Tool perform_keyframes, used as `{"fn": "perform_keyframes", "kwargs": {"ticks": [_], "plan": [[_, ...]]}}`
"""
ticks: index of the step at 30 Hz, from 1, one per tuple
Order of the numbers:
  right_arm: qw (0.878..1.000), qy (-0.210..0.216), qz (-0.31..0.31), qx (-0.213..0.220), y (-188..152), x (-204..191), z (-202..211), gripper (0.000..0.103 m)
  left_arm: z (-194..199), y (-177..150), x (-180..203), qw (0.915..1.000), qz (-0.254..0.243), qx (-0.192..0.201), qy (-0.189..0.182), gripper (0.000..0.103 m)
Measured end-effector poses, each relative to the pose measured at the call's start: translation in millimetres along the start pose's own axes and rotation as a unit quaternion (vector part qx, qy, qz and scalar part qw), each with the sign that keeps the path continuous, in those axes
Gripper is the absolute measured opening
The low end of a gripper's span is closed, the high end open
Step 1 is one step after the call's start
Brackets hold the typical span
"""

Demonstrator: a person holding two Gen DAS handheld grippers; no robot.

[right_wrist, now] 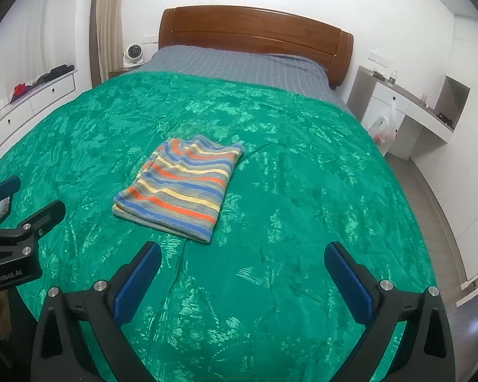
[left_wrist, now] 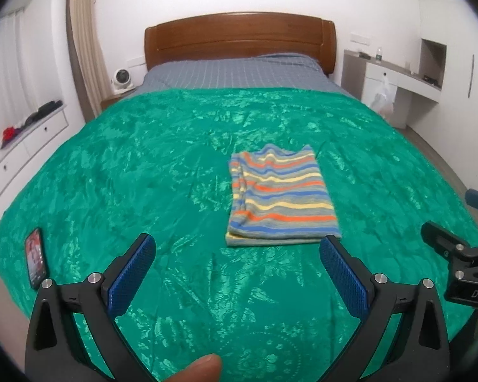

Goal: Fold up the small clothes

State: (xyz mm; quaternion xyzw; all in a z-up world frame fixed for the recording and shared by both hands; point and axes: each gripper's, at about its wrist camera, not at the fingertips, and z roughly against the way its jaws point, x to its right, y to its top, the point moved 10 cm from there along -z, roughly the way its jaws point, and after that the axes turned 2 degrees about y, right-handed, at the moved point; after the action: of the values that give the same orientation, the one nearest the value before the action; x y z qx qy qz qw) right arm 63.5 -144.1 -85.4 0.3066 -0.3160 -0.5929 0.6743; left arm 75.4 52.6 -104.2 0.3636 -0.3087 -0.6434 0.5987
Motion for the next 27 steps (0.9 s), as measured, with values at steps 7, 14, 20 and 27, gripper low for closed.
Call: {"fn": "perform_keyframes", "kwargs": {"ticks": [7, 14, 20, 27], "plan": [[1.0, 0.0, -0.005, 0.002, 2.1, 5.1, 12.4, 0.102, 9.0, 3.5, 0.5, 0.9998, 0.019, 0.003, 0.002, 0.103], [1.0, 0.004, -0.007, 0.0, 5.0, 2.3, 16.7, 0.102, 6.8, -1.3, -8.5, 0.9988, 0.022, -0.022, 0.037, 0.103], [1.0, 0.011, -0.009, -0.007, 3.7, -3.5, 15.3, 0.102, 4.5, -7.9, -10.5, 0.998, 0.024, -0.044, 0.037, 0.103], [0.999, 0.045, -0.025, -0.015, 3.6, -9.6, 17.5, 0.102, 7.5, -9.5, -12.8, 0.9969, 0.012, -0.059, 0.05, 0.103]]}}
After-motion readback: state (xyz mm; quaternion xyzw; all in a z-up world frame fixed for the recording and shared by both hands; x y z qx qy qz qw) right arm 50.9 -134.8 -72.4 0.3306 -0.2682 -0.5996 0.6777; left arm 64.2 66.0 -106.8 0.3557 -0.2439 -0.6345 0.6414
